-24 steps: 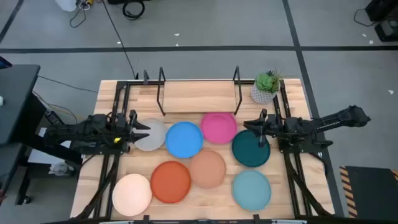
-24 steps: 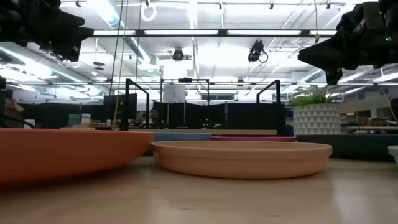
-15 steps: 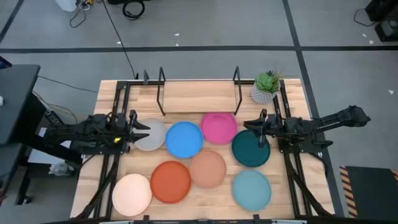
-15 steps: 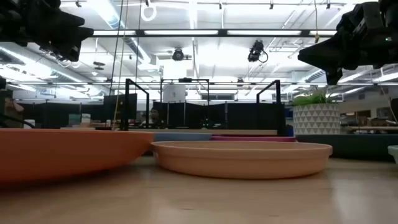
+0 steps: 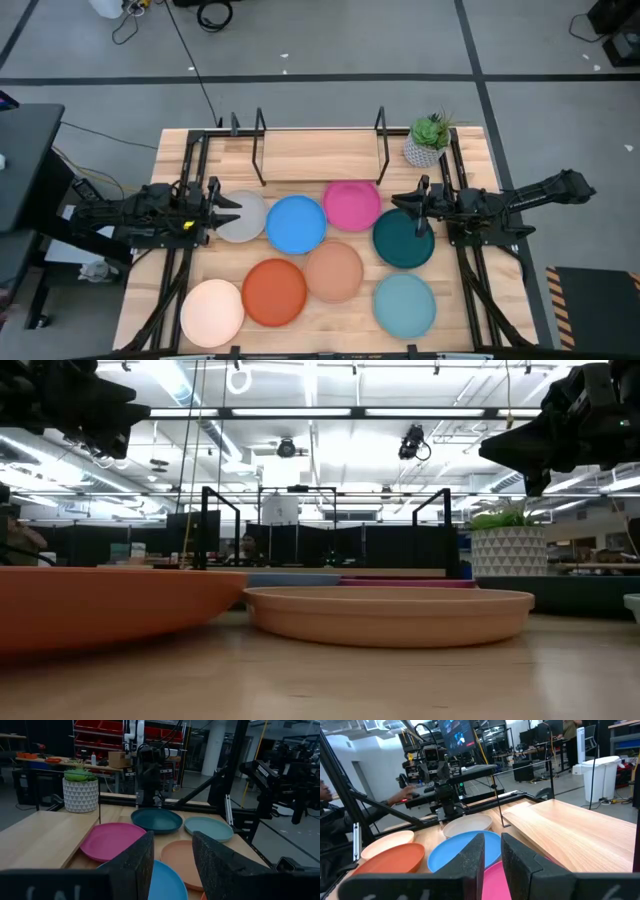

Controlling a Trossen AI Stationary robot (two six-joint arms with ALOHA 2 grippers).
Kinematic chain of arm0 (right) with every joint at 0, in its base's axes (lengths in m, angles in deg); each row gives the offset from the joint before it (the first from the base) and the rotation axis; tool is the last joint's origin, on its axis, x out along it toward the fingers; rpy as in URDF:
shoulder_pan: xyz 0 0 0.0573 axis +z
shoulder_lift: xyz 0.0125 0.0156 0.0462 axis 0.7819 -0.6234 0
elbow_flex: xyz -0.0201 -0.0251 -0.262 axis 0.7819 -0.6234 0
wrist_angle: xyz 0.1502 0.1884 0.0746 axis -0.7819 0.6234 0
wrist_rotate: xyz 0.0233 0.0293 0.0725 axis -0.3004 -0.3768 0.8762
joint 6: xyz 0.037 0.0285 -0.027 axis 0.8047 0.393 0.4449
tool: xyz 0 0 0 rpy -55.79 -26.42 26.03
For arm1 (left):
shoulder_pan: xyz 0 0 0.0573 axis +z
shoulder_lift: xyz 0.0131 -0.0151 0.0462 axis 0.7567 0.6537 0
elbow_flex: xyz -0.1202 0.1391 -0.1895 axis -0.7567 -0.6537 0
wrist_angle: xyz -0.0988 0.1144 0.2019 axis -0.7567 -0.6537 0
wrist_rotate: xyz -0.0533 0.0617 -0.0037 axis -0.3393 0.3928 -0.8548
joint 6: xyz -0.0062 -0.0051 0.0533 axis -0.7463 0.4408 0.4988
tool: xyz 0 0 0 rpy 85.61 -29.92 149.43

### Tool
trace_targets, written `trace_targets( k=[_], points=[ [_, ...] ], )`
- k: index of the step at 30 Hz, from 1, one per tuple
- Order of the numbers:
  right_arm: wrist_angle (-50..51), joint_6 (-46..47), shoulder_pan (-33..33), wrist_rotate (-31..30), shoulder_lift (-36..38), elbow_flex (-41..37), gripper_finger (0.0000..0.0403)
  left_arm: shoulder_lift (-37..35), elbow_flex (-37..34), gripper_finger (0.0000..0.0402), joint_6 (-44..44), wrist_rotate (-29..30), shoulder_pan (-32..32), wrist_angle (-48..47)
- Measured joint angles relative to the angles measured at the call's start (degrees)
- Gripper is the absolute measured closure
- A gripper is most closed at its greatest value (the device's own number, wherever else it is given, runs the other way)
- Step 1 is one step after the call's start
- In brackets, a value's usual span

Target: Place and stack plates onto a shelf

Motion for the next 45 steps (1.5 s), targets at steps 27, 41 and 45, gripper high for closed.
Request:
trace_targets(
  k=[27, 41, 45],
  points=[
    [0.0, 0.0, 0.0, 0.0, 0.0, 0.0, 0.0334, 0.0, 0.0, 0.026, 0.0, 0.0, 0.0, 0.0],
    [0.0, 0.0, 0.0, 0.0, 0.0, 0.0, 0.0334, 0.0, 0.0, 0.026, 0.3, 0.0, 0.0, 0.7],
    [-0.1, 0.0, 0.0, 0.0, 0.0, 0.0, 0.0334, 0.0, 0.0, 0.026, -0.3, 0.0, 0.0, 2.0]
  ],
)
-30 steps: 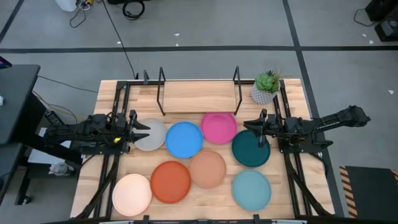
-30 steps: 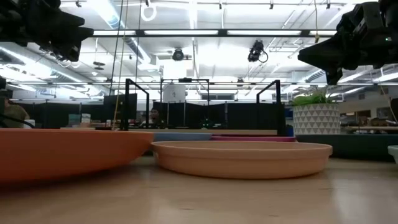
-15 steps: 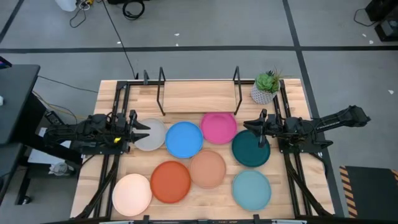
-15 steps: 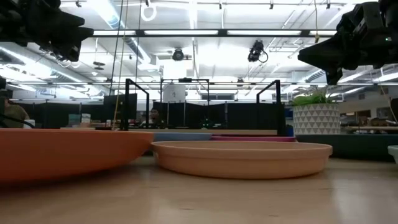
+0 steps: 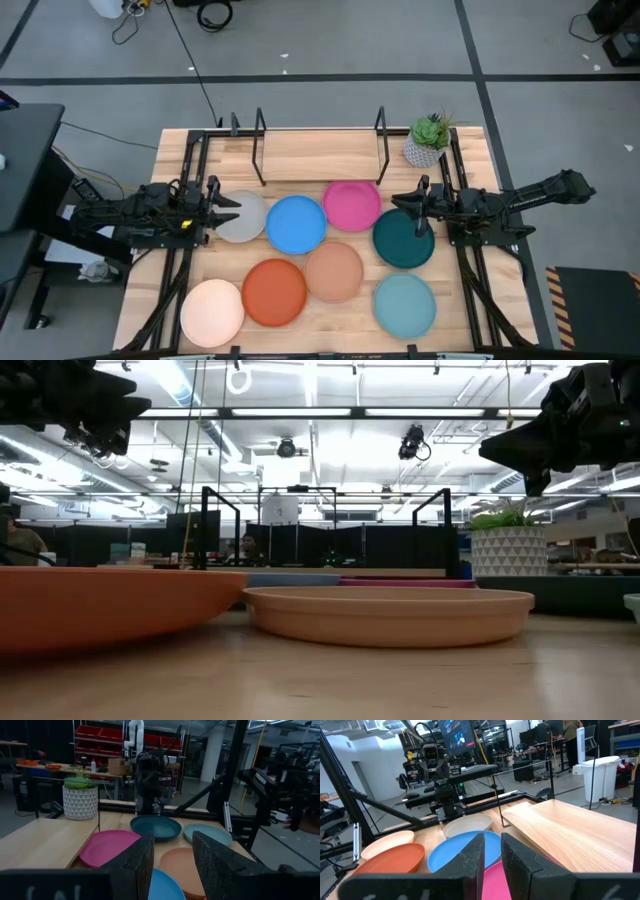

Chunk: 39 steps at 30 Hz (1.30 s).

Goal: Place and stack plates onto a shelf
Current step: Put the pink plate on the shelf

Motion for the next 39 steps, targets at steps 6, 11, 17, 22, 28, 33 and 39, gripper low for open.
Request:
trace_targets(
  k=[6, 11, 17, 22, 28, 33, 39],
  points=[
    [-0.8, 0.0, 0.0, 0.0, 0.0, 0.0, 0.0334, 0.0, 0.0, 0.026, -0.2, 0.0, 0.0, 1.6],
    [-3.5, 0.3, 0.0, 0.0, 0.0, 0.0, 0.0334, 0.0, 0.0, 0.026, -0.9, 0.0, 0.0, 3.5],
    [-4.1, 4.3, 0.0, 0.0, -0.2, 0.0, 0.0334, 0.0, 0.0, 0.026, -1.4, 2.9, 0.0, 6.6],
    [-5.7, 1.5, 0.0, 3.1, -1.2, 0.6, 0.0334, 0.0, 0.0, 0.026, -1.3, 12.0, 0.0, 7.5],
    [-2.0, -2.2, 0.0, 9.5, -4.1, 5.5, 0.0334, 0.0, 0.0, 0.026, -1.2, 13.3, 0.0, 7.3],
    [4.3, -3.0, 0.0, 7.7, -9.9, 9.4, 0.0334, 0.0, 0.0, 0.026, -1.8, 12.7, 0.0, 6.9],
    [11.7, -5.8, 0.0, 7.2, -19.0, 15.7, 0.0334, 0.0, 0.0, 0.026, -2.3, 7.6, 0.0, 6.8]
  ],
)
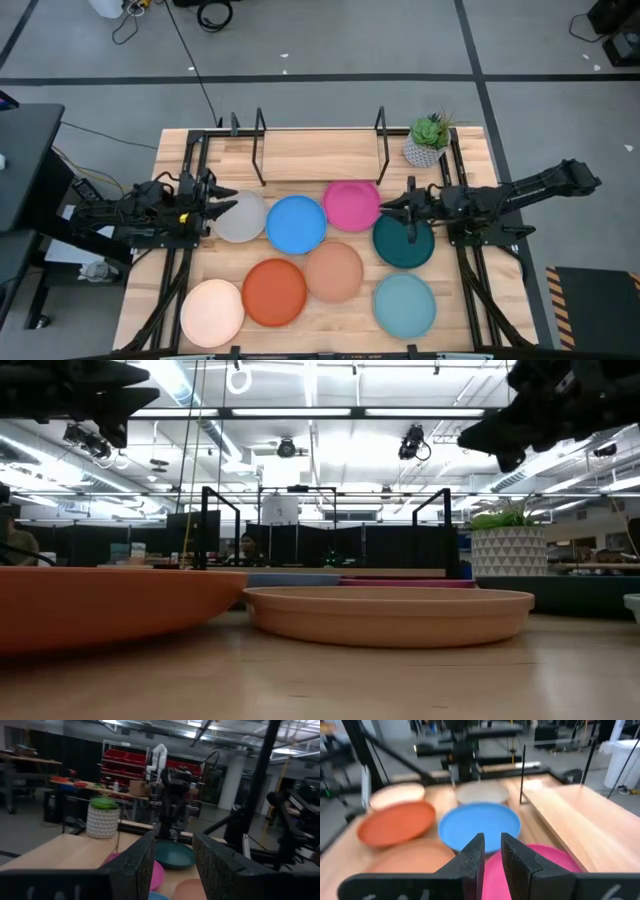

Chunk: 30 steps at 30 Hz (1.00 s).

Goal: Place and stack plates onto a shelf
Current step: Put the pink plate on the shelf

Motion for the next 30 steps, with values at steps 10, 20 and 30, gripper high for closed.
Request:
trace_targets(
  k=[10, 20, 30],
  points=[
    [12.3, -3.9, 0.0, 1.7, -19.2, 12.5, 0.0319, 0.0, 0.0, 0.026, 2.6, 0.1, 0.0, 0.1],
    [20.6, -6.7, -0.1, 1.4, -38.3, 25.4, 0.0231, 0.1, 0.0, 0.0256, 4.7, 1.9, 0.0, -2.8],
    [32.6, -6.3, -0.4, 1.4, -49.9, 35.8, 0.0199, 3.0, 0.0, 0.0198, 6.2, 2.8, 0.0, -2.6]
  ],
)
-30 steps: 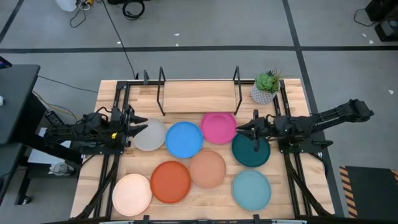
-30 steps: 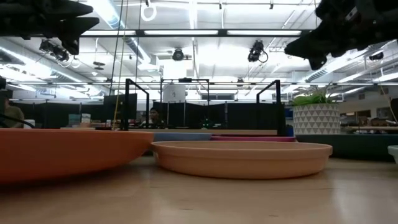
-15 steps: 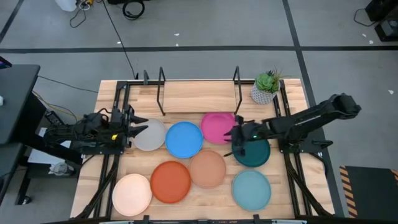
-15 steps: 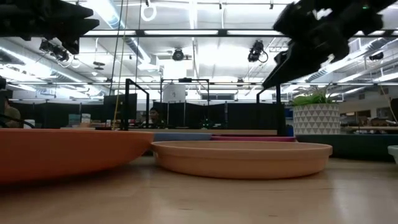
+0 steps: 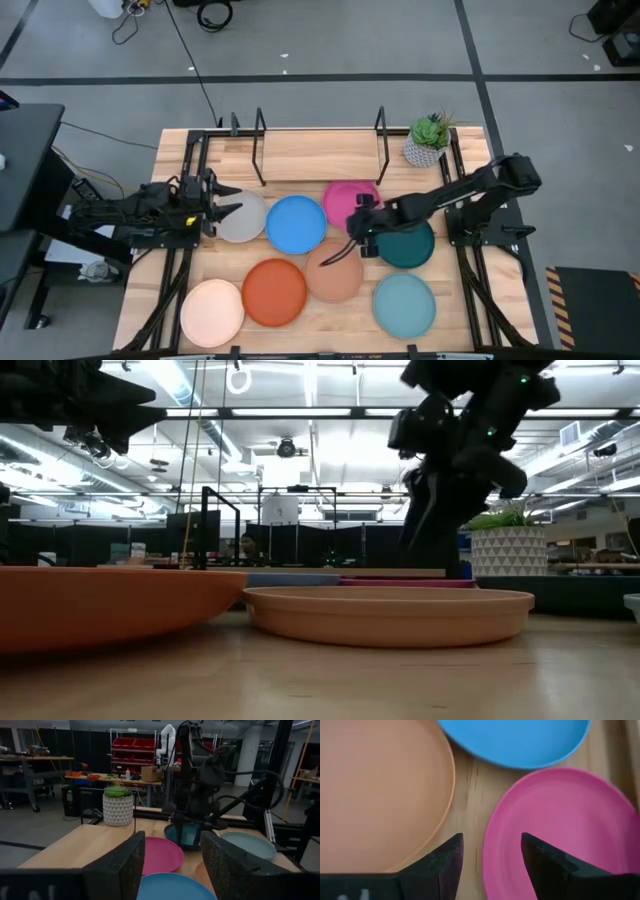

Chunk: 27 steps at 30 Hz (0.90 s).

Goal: Place and stack plates onto a shelf
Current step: Put the pink plate on the shelf

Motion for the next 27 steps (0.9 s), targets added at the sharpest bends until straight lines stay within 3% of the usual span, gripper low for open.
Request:
trace_targets(
  k=[13, 27],
  points=[
    [5.8, -0.9, -2.3, 1.9, -9.5, 4.6, 0.0259, 0.9, 0.0, 0.0204, -0.2, 0.0, 0.0, 0.3],
    [6.2, -2.0, -3.1, 3.7, -9.8, 4.7, 0.0371, 0.9, 0.0, 0.0205, 0.0, 0.0, 0.0, 0.7]
  ],
)
